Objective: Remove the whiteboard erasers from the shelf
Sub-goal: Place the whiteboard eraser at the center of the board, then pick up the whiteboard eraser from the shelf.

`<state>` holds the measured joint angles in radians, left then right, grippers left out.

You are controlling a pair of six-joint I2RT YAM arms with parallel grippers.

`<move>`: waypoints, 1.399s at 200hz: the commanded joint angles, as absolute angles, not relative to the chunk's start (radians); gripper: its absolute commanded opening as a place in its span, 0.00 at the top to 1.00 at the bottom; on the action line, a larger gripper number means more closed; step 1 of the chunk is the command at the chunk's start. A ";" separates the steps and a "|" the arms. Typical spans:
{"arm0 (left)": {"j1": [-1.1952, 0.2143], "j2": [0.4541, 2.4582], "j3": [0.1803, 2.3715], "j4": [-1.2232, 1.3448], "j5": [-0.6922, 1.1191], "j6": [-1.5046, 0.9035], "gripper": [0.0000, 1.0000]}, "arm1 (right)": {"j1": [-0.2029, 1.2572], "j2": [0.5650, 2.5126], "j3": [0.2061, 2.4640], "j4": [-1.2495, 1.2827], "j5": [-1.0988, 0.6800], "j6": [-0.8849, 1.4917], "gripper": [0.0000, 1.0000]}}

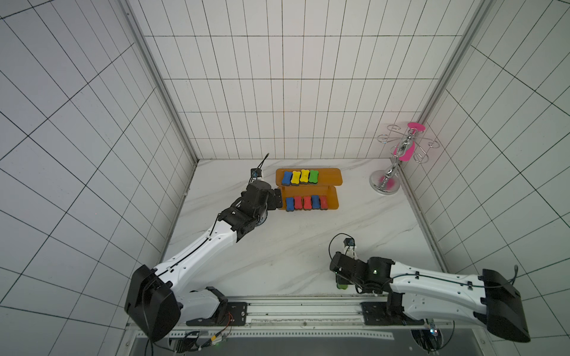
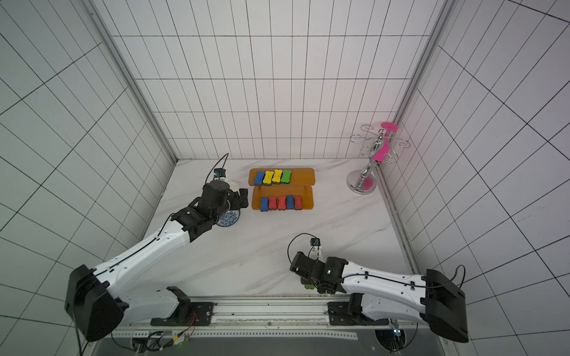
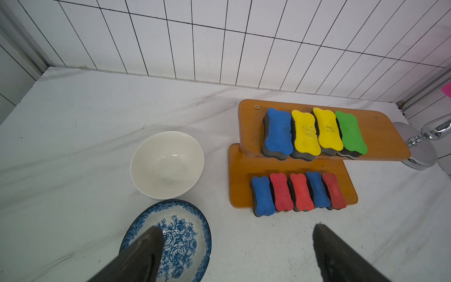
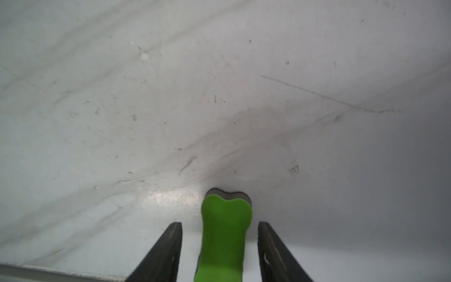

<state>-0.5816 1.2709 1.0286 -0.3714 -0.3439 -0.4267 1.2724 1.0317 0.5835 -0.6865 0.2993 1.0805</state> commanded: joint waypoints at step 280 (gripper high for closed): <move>-0.500 1.491 1.245 -0.340 -0.195 -0.489 0.08 | 0.578 2.122 2.027 -0.724 0.040 0.427 0.49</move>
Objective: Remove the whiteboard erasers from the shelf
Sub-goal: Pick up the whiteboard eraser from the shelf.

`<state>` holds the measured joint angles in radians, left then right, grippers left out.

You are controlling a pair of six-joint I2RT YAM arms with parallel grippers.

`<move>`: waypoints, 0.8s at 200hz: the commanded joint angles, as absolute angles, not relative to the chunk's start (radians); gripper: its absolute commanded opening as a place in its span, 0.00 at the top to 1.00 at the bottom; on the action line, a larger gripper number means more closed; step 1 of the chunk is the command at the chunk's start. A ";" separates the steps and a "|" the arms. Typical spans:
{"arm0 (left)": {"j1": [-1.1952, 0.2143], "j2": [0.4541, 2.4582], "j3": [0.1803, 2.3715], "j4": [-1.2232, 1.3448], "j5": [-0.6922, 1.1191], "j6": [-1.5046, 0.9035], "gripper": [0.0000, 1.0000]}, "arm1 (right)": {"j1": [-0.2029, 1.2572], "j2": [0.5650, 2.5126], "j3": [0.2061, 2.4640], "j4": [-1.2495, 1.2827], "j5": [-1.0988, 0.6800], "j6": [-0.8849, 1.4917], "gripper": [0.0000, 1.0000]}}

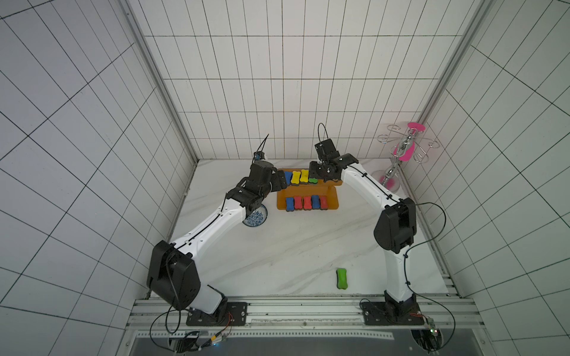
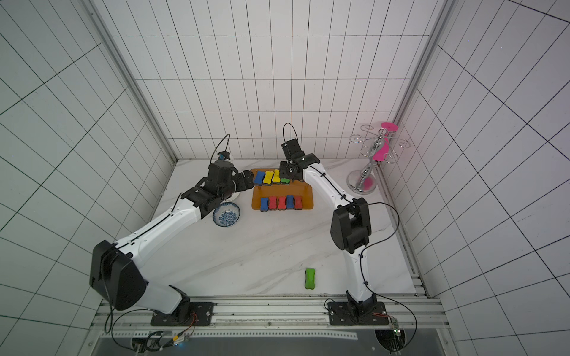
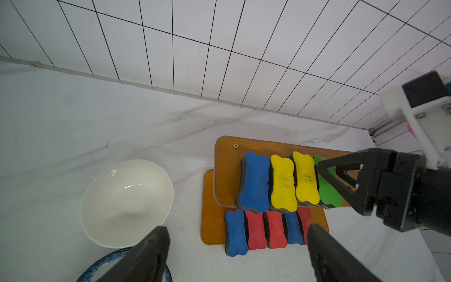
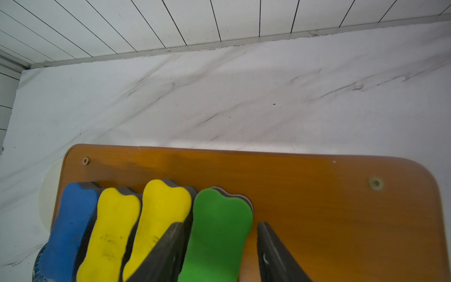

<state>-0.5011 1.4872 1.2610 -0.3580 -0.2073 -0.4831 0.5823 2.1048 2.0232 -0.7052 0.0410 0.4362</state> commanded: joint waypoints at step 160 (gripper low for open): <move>-0.489 1.484 1.242 -0.343 -0.212 -0.489 0.08 | 0.570 2.102 1.994 -0.762 0.148 0.345 0.52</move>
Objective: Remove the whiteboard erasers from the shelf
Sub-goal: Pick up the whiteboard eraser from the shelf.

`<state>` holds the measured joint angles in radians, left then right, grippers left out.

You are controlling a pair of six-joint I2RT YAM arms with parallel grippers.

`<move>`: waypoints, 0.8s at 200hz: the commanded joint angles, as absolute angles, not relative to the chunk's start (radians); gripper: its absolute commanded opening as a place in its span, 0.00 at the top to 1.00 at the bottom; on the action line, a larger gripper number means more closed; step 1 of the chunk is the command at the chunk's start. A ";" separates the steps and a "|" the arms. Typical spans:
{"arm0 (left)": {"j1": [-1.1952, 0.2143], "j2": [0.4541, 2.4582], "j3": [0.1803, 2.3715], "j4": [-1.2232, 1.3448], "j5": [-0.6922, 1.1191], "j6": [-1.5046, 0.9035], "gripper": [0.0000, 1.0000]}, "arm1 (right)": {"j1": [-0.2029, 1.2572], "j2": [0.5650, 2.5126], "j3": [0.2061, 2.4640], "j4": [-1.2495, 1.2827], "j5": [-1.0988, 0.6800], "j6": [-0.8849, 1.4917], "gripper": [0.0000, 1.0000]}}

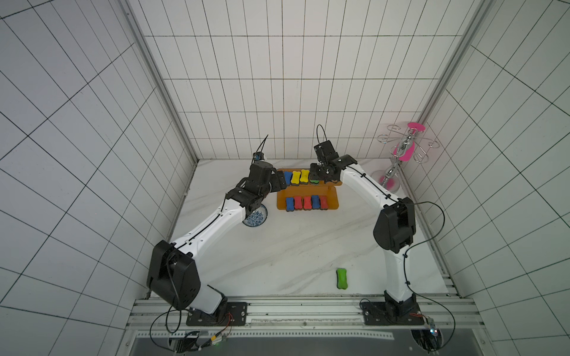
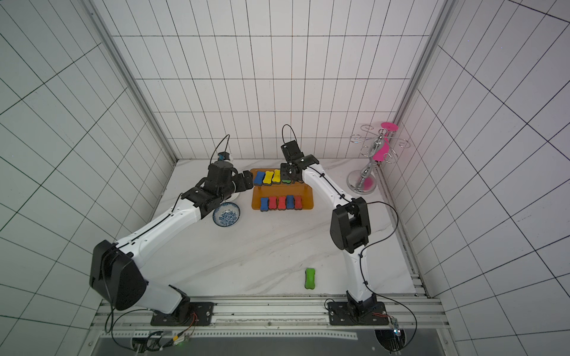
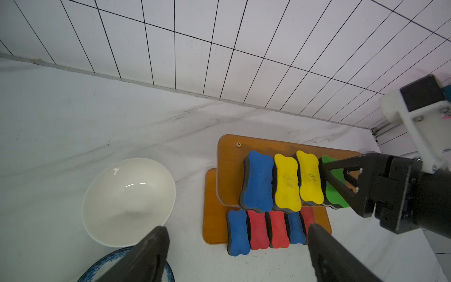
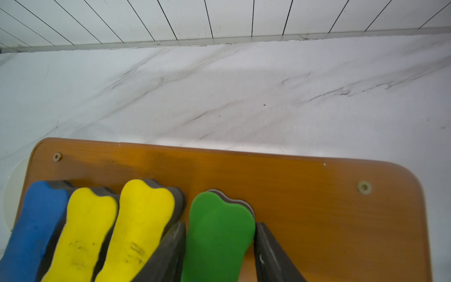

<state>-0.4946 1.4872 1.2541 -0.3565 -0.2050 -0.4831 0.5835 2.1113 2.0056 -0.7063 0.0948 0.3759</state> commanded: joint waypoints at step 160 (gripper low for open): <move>-0.496 1.416 1.200 -0.415 -0.235 -0.532 0.08 | 0.633 2.112 2.095 -0.824 0.286 0.647 0.38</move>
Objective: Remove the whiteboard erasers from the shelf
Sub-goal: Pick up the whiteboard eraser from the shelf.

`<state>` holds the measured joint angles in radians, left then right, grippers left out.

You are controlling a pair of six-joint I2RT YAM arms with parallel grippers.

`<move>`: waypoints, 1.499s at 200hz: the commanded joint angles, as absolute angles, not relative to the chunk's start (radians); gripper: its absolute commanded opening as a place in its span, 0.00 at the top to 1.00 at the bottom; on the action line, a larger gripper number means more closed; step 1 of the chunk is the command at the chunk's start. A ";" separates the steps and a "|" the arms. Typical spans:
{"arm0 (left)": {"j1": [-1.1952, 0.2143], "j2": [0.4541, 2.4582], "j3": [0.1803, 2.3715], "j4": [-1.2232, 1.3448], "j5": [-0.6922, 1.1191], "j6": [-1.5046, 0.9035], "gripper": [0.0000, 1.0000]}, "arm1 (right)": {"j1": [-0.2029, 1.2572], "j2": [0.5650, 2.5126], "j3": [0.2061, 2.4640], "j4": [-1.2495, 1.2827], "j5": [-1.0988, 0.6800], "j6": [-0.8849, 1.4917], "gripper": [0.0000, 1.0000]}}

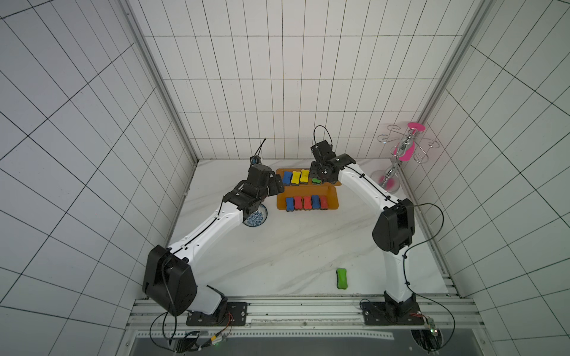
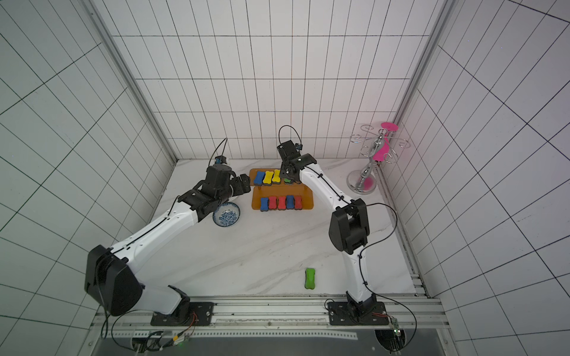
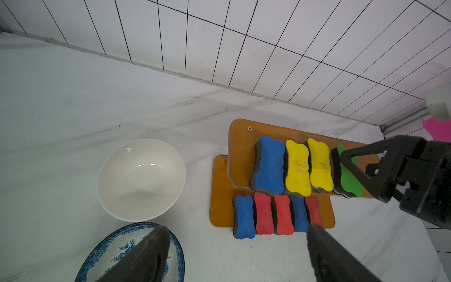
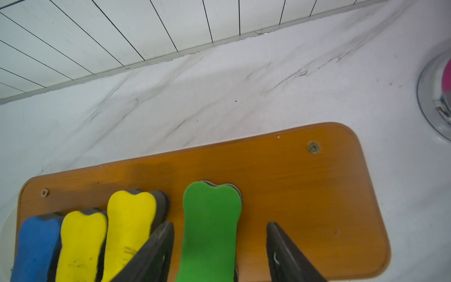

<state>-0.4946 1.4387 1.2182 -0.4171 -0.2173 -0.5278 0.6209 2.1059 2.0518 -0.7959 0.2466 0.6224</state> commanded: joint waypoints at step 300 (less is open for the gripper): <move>-0.504 1.211 1.026 -0.456 -0.186 -0.516 0.08 | 1.177 1.382 0.929 -0.676 0.258 1.083 0.87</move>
<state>-0.4965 1.2377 1.0554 -0.4549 -0.2047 -0.5266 1.0782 1.4014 1.0592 -0.7155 0.2710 0.8696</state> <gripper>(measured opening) 0.918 0.298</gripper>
